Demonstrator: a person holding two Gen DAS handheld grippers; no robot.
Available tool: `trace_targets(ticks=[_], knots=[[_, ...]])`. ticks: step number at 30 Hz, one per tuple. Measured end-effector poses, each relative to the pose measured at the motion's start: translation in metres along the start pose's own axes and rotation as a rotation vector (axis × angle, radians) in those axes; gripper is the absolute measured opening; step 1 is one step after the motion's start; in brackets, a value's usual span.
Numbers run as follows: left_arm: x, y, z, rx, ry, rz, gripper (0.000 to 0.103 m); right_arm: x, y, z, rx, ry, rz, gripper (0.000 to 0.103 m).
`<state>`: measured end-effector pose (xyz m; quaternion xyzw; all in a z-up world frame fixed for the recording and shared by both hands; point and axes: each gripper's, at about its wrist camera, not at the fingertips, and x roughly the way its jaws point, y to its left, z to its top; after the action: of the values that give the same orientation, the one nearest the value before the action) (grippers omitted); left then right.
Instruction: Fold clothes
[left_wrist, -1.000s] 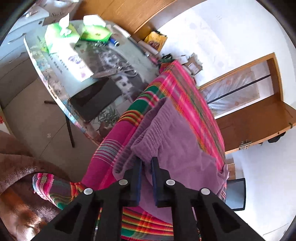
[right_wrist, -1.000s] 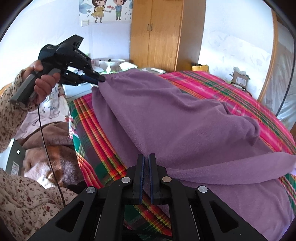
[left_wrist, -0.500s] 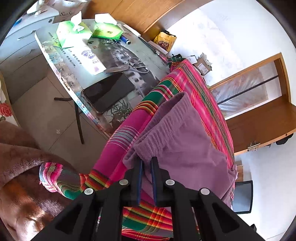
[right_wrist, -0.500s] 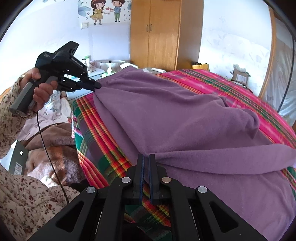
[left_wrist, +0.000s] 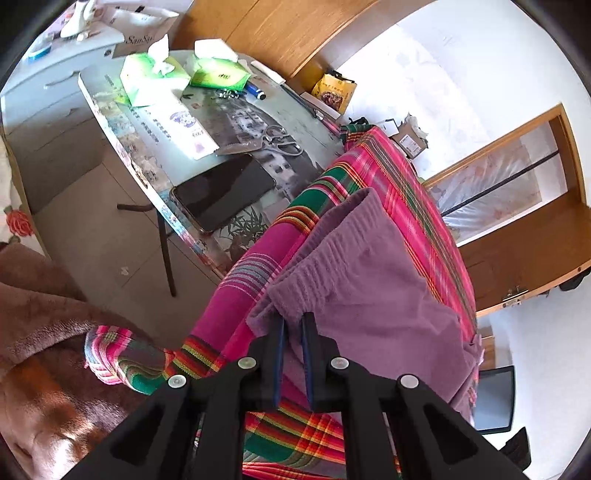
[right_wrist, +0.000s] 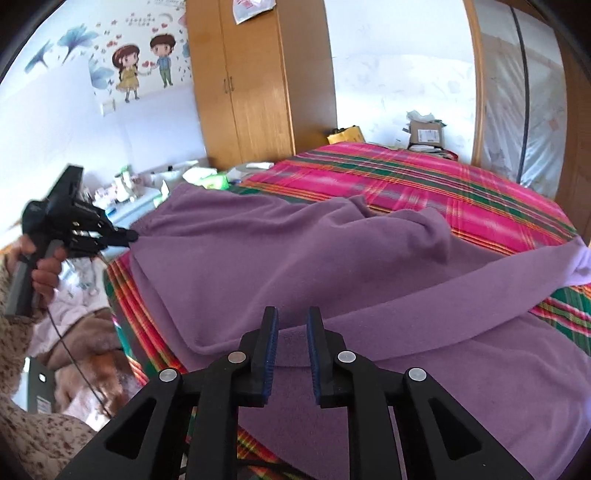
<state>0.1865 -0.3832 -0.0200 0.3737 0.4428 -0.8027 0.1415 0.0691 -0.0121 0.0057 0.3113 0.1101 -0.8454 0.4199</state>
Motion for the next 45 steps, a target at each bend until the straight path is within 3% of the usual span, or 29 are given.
trace_targets(ticks=[5, 10, 14, 19, 24, 31, 38, 45], knots=[[-0.007, -0.005, -0.002, -0.01, -0.009, 0.032, 0.013, 0.007, 0.001, -0.007, -0.02, 0.05, -0.003, 0.016], [-0.03, -0.026, -0.009, 0.052, -0.113, 0.059, 0.013, -0.013, -0.025, -0.006, 0.057, 0.004, -0.019, 0.016], [-0.034, -0.053, -0.015, 0.137, -0.124, 0.033, 0.019, -0.034, -0.058, -0.008, 0.15, -0.034, -0.082, 0.016], [-0.013, -0.096, -0.029, 0.274, -0.059, -0.015, 0.02, -0.051, -0.1, -0.016, 0.277, -0.058, -0.16, 0.018], [0.018, -0.134, -0.047, 0.366, 0.039, -0.072, 0.02, -0.06, -0.123, -0.023, 0.326, -0.055, -0.207, 0.02], [0.042, -0.203, -0.088, 0.602, 0.109, -0.125, 0.02, -0.072, -0.152, -0.019, 0.379, -0.079, -0.226, 0.023], [0.074, -0.255, -0.124, 0.773, 0.206, -0.153, 0.021, -0.08, -0.17, -0.026, 0.447, -0.089, -0.242, 0.024], [0.096, -0.277, -0.143, 0.826, 0.283, -0.171, 0.022, -0.082, -0.172, -0.033, 0.451, -0.077, -0.249, 0.025]])
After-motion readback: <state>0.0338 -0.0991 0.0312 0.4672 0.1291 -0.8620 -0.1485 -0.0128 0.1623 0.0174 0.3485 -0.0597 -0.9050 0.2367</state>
